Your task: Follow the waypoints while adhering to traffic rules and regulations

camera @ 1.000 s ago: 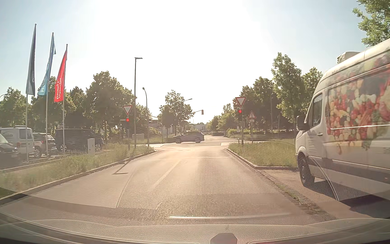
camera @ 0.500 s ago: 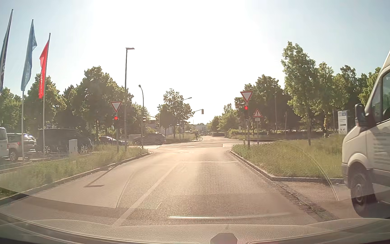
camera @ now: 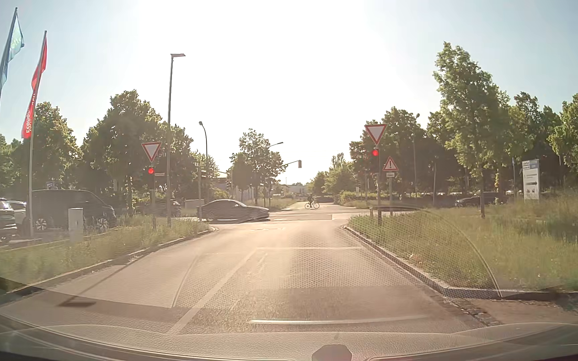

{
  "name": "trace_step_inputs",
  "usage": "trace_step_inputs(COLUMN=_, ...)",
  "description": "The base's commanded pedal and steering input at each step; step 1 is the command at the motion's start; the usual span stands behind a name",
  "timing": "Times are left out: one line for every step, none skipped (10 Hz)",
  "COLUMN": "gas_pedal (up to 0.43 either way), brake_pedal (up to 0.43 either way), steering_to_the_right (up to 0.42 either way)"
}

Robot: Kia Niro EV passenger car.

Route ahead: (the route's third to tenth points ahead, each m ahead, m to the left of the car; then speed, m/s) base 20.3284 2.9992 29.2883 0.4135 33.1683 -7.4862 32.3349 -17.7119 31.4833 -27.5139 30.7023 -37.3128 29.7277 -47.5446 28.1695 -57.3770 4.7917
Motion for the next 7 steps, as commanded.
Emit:
trace_step_inputs(gas_pedal=0.000, brake_pedal=0.140, steering_to_the_right=0.011)
trace_step_inputs(gas_pedal=0.000, brake_pedal=0.134, steering_to_the_right=0.012)
trace_step_inputs(gas_pedal=0.000, brake_pedal=0.134, steering_to_the_right=0.012)
trace_step_inputs(gas_pedal=0.000, brake_pedal=0.128, steering_to_the_right=0.011)
trace_step_inputs(gas_pedal=0.000, brake_pedal=0.122, steering_to_the_right=0.011)
trace_step_inputs(gas_pedal=0.000, brake_pedal=0.128, steering_to_the_right=0.012)
trace_step_inputs(gas_pedal=0.000, brake_pedal=0.134, steering_to_the_right=0.012)
